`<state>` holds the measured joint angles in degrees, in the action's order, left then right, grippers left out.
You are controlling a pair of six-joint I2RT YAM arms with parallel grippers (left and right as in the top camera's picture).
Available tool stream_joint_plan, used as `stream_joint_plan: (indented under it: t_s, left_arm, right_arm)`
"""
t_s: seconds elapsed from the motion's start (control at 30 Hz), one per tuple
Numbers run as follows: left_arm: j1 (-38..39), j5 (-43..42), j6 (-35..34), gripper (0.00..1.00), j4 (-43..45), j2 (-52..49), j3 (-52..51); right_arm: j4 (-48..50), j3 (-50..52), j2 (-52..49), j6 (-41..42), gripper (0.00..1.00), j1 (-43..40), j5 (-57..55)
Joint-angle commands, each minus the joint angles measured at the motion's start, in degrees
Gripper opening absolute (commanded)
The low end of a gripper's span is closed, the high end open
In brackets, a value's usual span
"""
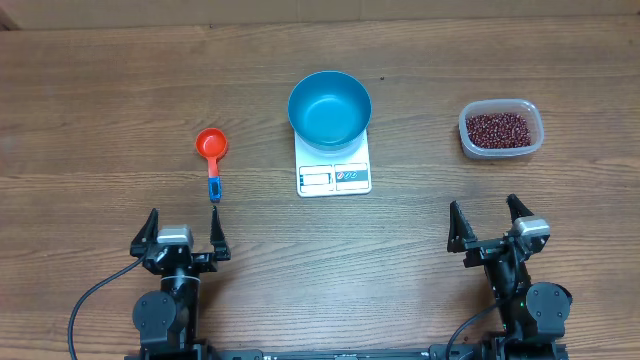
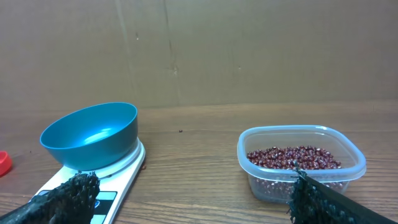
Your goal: Scoop item into bowl and weigh 150g on scale
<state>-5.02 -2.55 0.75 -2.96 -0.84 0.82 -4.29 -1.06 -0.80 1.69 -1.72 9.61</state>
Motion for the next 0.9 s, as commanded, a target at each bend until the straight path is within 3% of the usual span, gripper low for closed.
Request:
stream_joint_plan:
  t_s: [0.0, 0.23, 0.5, 0.87]
  left_arm:
    - [-0.22, -0.92, -2.71, 0.99, 0.57, 0.39, 3.48]
    - [-0.22, -2.01, -2.71, 1.00, -0.26, -5.22, 10.67]
    - [-0.22, -7.08, -3.21, 1.00, -1.77, -20.17, 22.99]
    - [-0.24, -16.85, -3.48, 1.00, -24.68, -49.94, 52.52]
  right_arm:
    - [0.33, 0.61, 0.61, 0.39, 1.00, 0.44, -0.59]
    - [0.33, 0.61, 0.63, 0.39, 1.00, 0.44, -0.59]
    - [0.33, 0.61, 0.63, 0.39, 1.00, 0.44, -0.59]
    - [0.33, 0.61, 0.63, 0.39, 1.00, 0.44, -0.59]
